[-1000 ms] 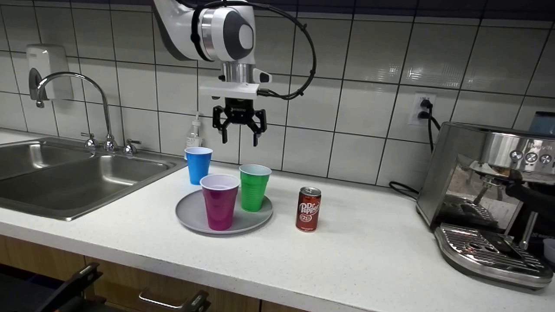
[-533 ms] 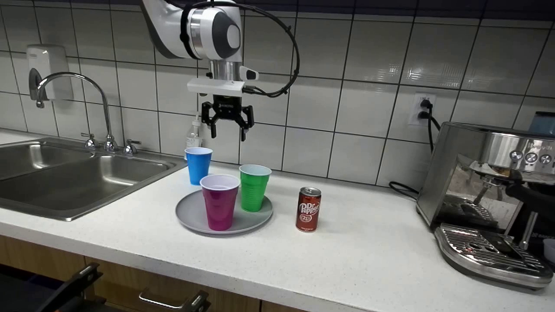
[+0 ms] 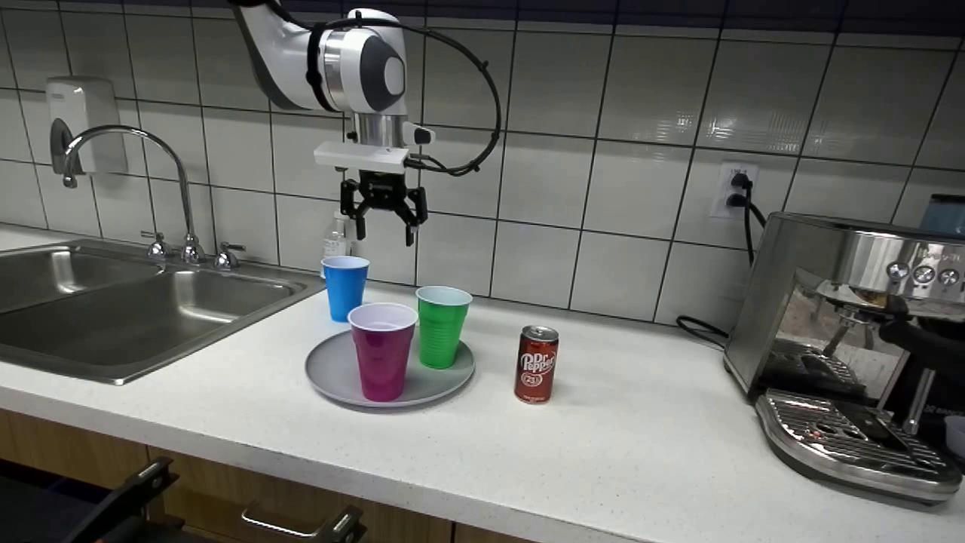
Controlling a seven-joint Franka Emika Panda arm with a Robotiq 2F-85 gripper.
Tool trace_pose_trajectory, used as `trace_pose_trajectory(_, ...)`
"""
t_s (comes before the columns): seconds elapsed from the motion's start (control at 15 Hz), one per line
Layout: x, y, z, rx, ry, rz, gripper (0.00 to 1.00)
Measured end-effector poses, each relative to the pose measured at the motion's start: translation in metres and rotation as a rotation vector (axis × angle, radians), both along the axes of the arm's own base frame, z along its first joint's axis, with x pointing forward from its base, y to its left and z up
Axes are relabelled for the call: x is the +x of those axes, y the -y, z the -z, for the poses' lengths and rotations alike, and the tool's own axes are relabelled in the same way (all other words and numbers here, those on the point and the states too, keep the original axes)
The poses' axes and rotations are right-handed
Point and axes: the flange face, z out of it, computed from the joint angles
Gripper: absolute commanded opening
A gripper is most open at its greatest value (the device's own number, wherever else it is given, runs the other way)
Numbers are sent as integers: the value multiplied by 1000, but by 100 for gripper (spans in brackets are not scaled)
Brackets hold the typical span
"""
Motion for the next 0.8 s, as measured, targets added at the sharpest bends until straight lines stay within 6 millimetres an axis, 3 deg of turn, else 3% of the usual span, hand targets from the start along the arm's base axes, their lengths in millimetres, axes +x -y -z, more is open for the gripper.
trace_pose_trajectory(0.8,24,-25,13,20,7,41,100)
